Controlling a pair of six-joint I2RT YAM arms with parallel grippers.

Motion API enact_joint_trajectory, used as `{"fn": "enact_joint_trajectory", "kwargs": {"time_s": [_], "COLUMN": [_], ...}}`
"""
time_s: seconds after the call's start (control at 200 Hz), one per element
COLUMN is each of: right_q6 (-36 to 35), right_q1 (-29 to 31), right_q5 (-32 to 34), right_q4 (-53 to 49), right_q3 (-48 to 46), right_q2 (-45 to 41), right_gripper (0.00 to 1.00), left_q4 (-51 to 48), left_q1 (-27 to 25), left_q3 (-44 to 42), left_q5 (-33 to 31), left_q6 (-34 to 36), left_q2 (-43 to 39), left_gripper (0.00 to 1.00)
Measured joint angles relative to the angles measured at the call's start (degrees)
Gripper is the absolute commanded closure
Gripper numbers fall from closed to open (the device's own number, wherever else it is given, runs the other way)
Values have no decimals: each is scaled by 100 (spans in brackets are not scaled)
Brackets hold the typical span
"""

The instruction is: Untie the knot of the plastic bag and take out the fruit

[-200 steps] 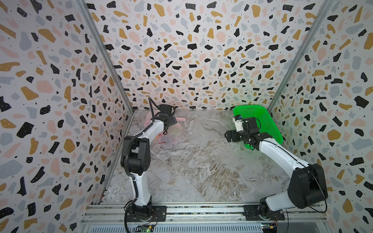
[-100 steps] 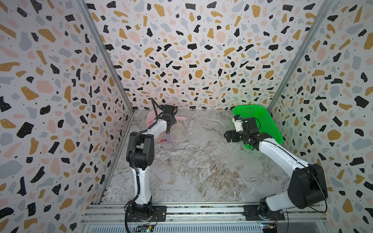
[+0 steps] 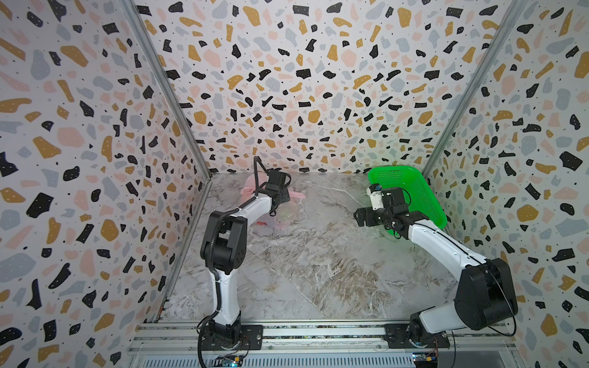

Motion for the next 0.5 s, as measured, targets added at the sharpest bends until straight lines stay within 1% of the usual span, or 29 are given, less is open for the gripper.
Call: {"fn": "enact_joint_trajectory", "kwargs": {"time_s": [0.19,0.395,0.501], "right_q6": [2,-2,0], "right_q1": [-4,-195,-328], "right_q5": [-7,-103,-170], "right_q4": [-7,-142,-243], "right_q3": [-81,-87,-103], "right_q2": [-223,-568,-824], "right_gripper": [3,3,3], "left_q4": [-7,-273,-538], "left_q1": [-850,-1873,-2227], "left_q3": [-496,-1353,-1808], "left_q5": [608,1185,1375], "left_q6": [730,1390,1668], "left_q2": [-535,-1217,-1613], "left_gripper": [100,100,100]}}
